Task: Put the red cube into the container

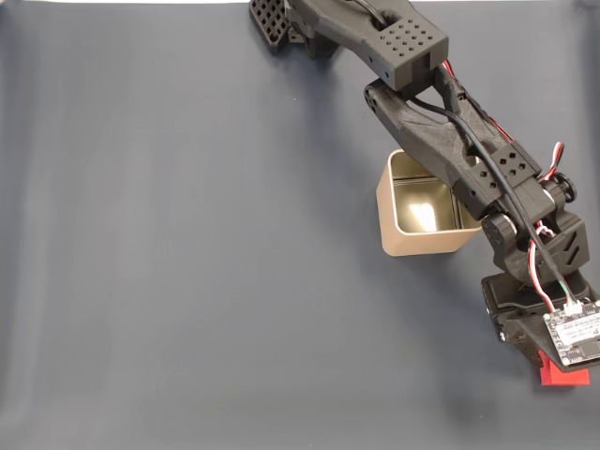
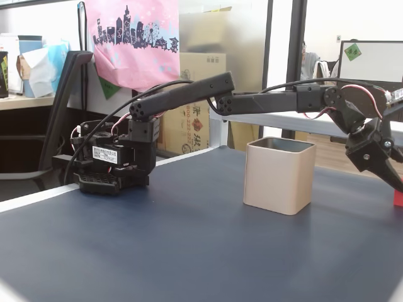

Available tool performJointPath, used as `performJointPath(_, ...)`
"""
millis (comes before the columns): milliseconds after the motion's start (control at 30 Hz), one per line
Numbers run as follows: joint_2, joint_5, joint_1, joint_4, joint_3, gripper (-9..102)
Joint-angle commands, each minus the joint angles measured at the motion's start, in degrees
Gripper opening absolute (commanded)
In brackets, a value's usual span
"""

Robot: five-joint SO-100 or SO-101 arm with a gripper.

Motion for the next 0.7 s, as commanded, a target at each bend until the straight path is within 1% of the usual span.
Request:
performJointPath(0, 1.23, -0.79, -0.70, -1.14, -2.55, 34)
performJointPath(200, 1.76, -1.05, -0.44, -1.14, -2.55, 29)
performJointPath(667, 1.85, -2.02, 0.26, 0.00, -2.72, 13)
